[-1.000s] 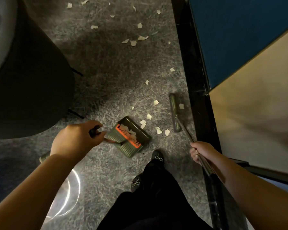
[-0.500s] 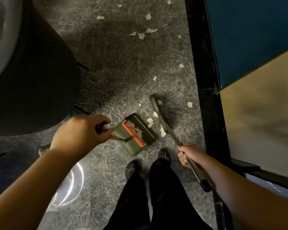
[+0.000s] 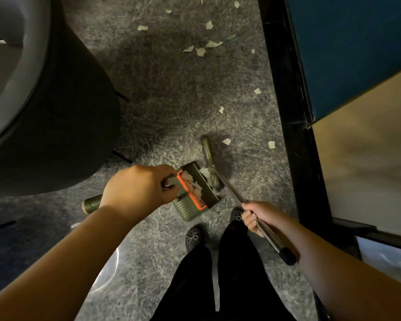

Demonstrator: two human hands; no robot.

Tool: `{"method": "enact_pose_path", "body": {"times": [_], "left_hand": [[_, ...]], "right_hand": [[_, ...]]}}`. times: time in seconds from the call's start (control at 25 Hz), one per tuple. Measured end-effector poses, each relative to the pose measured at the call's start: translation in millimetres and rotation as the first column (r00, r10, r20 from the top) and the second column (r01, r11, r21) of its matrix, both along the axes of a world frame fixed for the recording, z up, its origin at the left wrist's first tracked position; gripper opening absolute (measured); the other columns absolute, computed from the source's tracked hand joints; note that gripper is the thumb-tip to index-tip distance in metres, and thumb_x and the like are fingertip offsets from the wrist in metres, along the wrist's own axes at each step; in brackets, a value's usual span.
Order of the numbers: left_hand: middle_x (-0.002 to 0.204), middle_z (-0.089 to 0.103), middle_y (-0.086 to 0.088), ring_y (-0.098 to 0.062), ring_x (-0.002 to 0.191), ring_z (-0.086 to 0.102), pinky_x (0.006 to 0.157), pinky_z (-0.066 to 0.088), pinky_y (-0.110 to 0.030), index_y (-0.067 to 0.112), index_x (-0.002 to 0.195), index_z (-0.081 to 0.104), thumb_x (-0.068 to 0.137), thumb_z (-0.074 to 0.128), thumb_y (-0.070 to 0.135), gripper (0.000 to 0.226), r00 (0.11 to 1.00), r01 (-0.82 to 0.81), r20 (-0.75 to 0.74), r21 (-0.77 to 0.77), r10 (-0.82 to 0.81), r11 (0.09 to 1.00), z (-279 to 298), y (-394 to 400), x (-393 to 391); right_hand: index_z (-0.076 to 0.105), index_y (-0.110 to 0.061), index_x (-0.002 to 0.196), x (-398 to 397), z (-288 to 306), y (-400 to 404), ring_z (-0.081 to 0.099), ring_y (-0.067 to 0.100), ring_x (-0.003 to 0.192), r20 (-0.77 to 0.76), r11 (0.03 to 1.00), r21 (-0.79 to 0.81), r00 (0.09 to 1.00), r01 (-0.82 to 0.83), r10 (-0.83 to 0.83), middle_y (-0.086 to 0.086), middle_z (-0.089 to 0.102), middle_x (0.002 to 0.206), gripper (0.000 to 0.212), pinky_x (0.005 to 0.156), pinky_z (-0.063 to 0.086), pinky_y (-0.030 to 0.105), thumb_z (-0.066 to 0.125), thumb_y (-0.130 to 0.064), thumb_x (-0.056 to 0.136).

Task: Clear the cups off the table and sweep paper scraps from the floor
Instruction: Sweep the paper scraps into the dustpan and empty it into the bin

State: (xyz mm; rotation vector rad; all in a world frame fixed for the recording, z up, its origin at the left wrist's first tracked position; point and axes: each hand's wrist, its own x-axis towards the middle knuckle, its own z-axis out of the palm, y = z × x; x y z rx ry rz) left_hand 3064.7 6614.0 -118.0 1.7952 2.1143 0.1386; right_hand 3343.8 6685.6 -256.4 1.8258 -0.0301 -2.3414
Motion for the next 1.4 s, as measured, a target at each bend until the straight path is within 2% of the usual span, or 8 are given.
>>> {"method": "enact_pose_path", "body": {"times": [0.16, 0.32, 0.4, 0.64, 0.84, 1.08, 1.24, 1.4], "left_hand": [[0.073, 0.067, 0.006, -0.022, 0.067, 0.063, 0.058, 0.054, -0.036, 0.031, 0.095, 0.068, 0.083, 0.064, 0.046, 0.019, 1.000, -0.010, -0.001, -0.018, 0.010, 1.000, -0.6, -4.2, -5.9], [0.073, 0.066, 0.005, -0.022, 0.066, 0.063, 0.058, 0.054, -0.035, 0.030, 0.094, 0.068, 0.085, 0.063, 0.045, 0.019, 1.000, -0.008, 0.000, -0.025, 0.008, 1.000, -0.7, -16.9, -10.1], [0.072, 0.066, 0.006, -0.022, 0.065, 0.062, 0.057, 0.053, -0.034, 0.031, 0.095, 0.068, 0.085, 0.063, 0.046, 0.019, 1.000, -0.001, 0.009, -0.022, 0.001, 1.000, -0.7, -21.6, -11.9], [0.071, 0.067, 0.005, -0.022, 0.062, 0.063, 0.053, 0.051, -0.031, 0.029, 0.100, 0.071, 0.081, 0.071, 0.042, 0.023, 0.998, -0.054, 0.034, 0.009, 0.054, 0.998, 1.7, -37.1, -17.1], [0.075, 0.070, 0.004, -0.023, 0.065, 0.066, 0.054, 0.054, -0.034, 0.025, 0.102, 0.071, 0.080, 0.072, 0.043, 0.029, 0.968, -0.230, 0.117, 0.052, 0.223, 0.972, 2.4, -37.5, -18.1], [0.076, 0.071, 0.000, -0.026, 0.067, 0.067, 0.060, 0.056, -0.036, 0.025, 0.105, 0.072, 0.079, 0.073, 0.043, 0.032, 0.951, -0.306, 0.067, 0.059, 0.303, 0.950, -0.3, 1.3, -34.8], [0.074, 0.069, 0.001, -0.022, 0.065, 0.064, 0.061, 0.055, -0.036, 0.026, 0.100, 0.072, 0.079, 0.071, 0.045, 0.029, 0.954, -0.297, 0.042, 0.022, 0.296, 0.955, 9.2, 51.5, -54.2], [0.077, 0.069, -0.001, -0.021, 0.068, 0.064, 0.063, 0.055, -0.039, 0.023, 0.101, 0.072, 0.082, 0.071, 0.038, 0.024, 0.956, -0.284, 0.071, -0.005, 0.284, 0.959, 16.3, 93.0, -66.0]], "right_hand": [[0.038, -0.015, 0.068, -5.2, 22.0, -14.1, 0.031, 0.004, 0.026, -0.061, 0.999, 0.009, 0.997, 0.042, -0.041, -0.005, 0.034, 0.042, 0.037, 0.027, 0.026, 0.013, 0.034, -0.026, 0.103], [0.042, -0.022, 0.090, 2.4, 42.6, -21.1, 0.032, 0.003, 0.029, -0.027, 0.989, 0.146, 1.000, 0.014, -0.010, -0.004, 0.037, 0.048, 0.015, 0.027, 0.026, 0.014, 0.036, -0.019, 0.103], [0.042, -0.023, 0.099, 5.2, 43.9, -19.6, 0.033, 0.004, 0.029, -0.011, 0.981, 0.192, 1.000, -0.009, 0.012, -0.003, 0.038, 0.046, 0.010, 0.028, 0.027, 0.013, 0.035, -0.017, 0.103], [0.045, -0.021, 0.075, 0.9, 49.7, -11.3, 0.035, 0.002, 0.030, 0.150, 0.884, 0.431, 0.981, -0.180, 0.127, -0.006, 0.041, 0.048, 0.026, 0.030, 0.027, 0.013, 0.041, -0.017, 0.100], [0.035, -0.018, 0.067, 3.7, 70.3, 17.0, 0.031, 0.005, 0.023, 0.109, 0.969, 0.246, 0.994, -0.008, -0.020, -0.006, 0.034, 0.036, 0.037, 0.030, 0.022, 0.010, 0.034, -0.023, 0.104], [0.039, -0.018, 0.077, 6.4, 68.2, 74.0, 0.033, 0.005, 0.027, 0.133, 0.932, 0.357, 0.991, -0.065, 0.017, -0.005, 0.037, 0.043, 0.027, 0.033, 0.026, 0.010, 0.035, -0.016, 0.103], [0.046, -0.020, 0.075, 8.0, 63.2, 122.8, 0.038, 0.004, 0.032, 0.228, 0.831, 0.496, 0.961, -0.252, 0.155, -0.005, 0.044, 0.047, 0.025, 0.033, 0.030, 0.013, 0.043, -0.016, 0.100], [0.040, -0.017, 0.075, 8.1, 51.0, 170.6, 0.035, 0.006, 0.026, 0.188, 0.935, 0.323, 0.978, -0.145, 0.086, -0.004, 0.040, 0.039, 0.028, 0.032, 0.029, 0.010, 0.036, -0.017, 0.103]]}}
